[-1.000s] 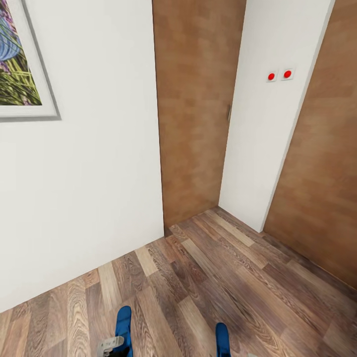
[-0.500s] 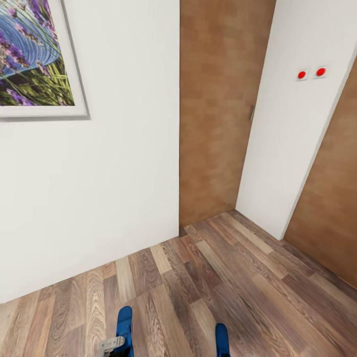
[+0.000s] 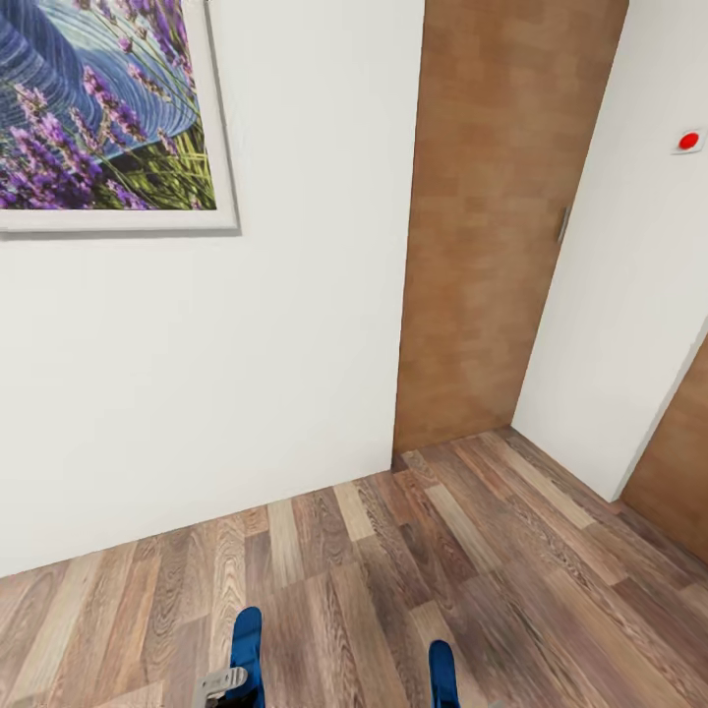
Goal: In the bedroom, move the book from the bed onto either nightstand, and place the two sandals side by side next to the bed.
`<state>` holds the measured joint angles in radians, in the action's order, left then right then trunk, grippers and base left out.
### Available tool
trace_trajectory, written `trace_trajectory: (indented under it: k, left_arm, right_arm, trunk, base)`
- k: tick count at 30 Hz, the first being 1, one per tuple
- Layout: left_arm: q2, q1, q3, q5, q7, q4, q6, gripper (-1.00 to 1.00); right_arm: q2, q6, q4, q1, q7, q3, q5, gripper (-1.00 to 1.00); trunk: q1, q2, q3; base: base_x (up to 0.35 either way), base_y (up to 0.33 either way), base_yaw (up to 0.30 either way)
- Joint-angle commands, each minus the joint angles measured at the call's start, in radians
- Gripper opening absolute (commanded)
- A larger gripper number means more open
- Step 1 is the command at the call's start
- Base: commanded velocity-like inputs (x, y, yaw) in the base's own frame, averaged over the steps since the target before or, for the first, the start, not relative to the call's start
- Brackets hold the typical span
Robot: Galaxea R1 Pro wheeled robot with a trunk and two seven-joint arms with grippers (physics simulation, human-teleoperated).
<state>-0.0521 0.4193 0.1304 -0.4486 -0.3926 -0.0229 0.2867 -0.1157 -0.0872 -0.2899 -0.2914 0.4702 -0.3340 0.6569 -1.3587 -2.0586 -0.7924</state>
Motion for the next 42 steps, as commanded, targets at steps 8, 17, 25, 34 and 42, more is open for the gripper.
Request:
trace_trajectory:
  k: [8,17,25,34,42]
  left_arm:
    - [0.0,0.0,0.008,-0.009,-0.003,0.001,0.003,-1.0]
    - [0.001,0.001,0.008,-0.009,-0.005,0.001,0.002,-1.0]
    - [0.002,0.0,0.008,-0.009,-0.003,0.001,0.002,-1.0]
    - [0.002,0.0,0.008,-0.009,-0.003,0.001,0.002,-1.0]
    - [0.002,0.001,0.008,-0.01,-0.005,0.001,0.002,-1.0]
  right_arm:
    - [-0.002,-0.003,0.0,0.0,-0.006,-0.003,0.01,-1.0]
    - [-0.002,-0.003,0.0,0.0,-0.005,-0.003,0.01,-1.0]
    - [-0.002,-0.003,0.0,0.0,-0.004,-0.003,0.01,-1.0]
    - [-0.001,-0.003,0.0,0.0,-0.004,-0.003,0.01,-1.0]
    - [0.0,-0.002,0.0,0.0,-0.005,-0.003,0.01,-1.0]
  trunk:
    - [0.0,0.0,-0.001]
    - [0.008,0.014,0.005]
    - [0.038,0.07,0.03]
    - [0.058,0.105,0.046]
    - [0.058,0.105,0.046]
  base:
    - [0.0,0.0,0.292]
    - [0.0,0.0,0.292]
    - [0.0,0.0,0.292]
    - [0.0,0.0,0.292]
    - [0.0,0.0,0.292]
